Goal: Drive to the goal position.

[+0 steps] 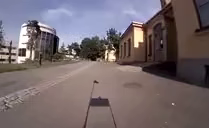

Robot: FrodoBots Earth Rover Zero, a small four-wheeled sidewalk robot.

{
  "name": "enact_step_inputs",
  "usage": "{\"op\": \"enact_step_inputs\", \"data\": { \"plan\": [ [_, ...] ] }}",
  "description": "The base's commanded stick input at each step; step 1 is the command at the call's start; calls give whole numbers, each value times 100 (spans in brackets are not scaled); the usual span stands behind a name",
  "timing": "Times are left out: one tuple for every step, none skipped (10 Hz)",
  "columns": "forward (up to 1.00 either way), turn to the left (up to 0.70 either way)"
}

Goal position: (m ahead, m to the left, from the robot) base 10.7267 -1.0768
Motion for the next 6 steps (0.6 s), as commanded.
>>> {"op": "enact_step_inputs", "data": {
  "plan": [
    [45,0],
    [45,0],
    [45,0],
    [45,0],
    [45,0],
    [45,0]
  ]
}}
